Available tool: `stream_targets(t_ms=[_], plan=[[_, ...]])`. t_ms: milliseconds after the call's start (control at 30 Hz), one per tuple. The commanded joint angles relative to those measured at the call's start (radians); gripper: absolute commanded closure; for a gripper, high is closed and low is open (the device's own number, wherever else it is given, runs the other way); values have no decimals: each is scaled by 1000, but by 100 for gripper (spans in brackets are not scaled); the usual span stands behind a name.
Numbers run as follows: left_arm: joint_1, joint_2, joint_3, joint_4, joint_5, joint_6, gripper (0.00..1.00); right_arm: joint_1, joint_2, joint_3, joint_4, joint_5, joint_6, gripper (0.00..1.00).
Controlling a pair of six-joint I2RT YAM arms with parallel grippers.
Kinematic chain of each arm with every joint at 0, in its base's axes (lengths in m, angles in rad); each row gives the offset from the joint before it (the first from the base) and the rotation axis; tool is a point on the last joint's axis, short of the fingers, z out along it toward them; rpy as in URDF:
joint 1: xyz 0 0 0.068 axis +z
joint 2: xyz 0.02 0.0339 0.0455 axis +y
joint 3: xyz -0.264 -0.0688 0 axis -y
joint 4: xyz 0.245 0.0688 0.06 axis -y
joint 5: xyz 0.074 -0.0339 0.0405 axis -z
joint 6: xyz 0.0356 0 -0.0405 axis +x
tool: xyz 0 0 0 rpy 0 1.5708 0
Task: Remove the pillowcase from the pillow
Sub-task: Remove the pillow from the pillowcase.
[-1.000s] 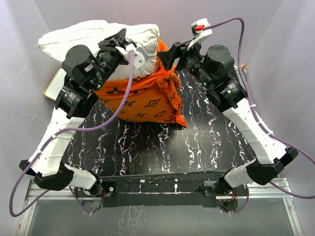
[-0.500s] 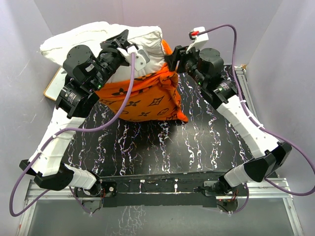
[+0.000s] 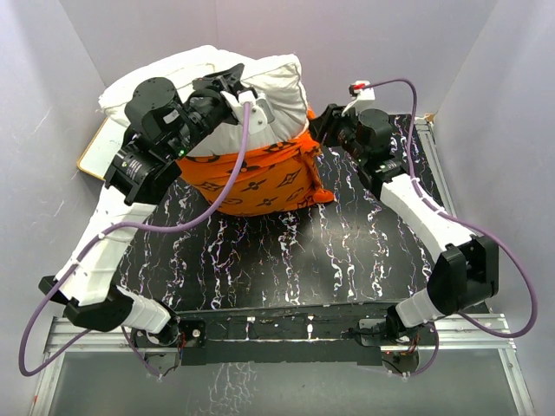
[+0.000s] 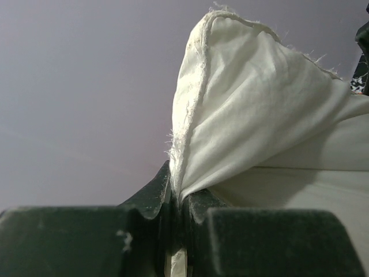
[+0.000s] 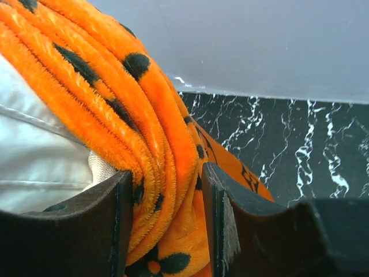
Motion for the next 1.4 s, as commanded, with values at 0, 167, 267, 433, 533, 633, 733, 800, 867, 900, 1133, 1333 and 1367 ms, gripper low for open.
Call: stream_targets(t_ms=[0, 167, 267, 433, 533, 633, 733, 800, 867, 900, 1133, 1333, 1367], plan=[[19, -97, 171, 326, -94, 64, 100, -108, 133, -162, -211, 109, -32, 54], [19, -90, 190, 333, -95, 64, 100, -116, 175, -168, -232, 108, -27, 51], [19, -78, 215, 305, -99, 44, 100, -118, 121, -70, -280, 46, -45, 40], [19, -87, 151, 259, -77, -17, 100, -111, -74, 111, -142, -143, -133, 19], [19, -85, 114, 221, -57, -86, 100, -111, -85, 312, -155, -359, -179, 11], [19, -71, 105, 177, -37, -156, 100, -88, -82, 422, -122, -556, -187, 3], [19, -46, 129, 117, -6, -224, 100, -61, -77, 452, -42, -710, -137, 2], [19, -36, 140, 86, 20, -251, 100, -16, -63, 479, -26, -747, -139, 2], [19, -34, 152, 69, 40, -278, 100, 49, -37, 535, -45, -767, -168, 2], [19, -9, 168, 57, 49, -294, 100, 88, -9, 569, -74, -763, -212, 2], [20, 12, 222, -21, 155, -362, 100, 234, 150, 807, -317, -514, -428, 2], [19, 4, 237, -62, 220, -383, 100, 272, 180, 788, -269, -420, -464, 2], [19, 9, 246, -68, 231, -392, 100, 293, 199, 805, -287, -410, -486, 4]])
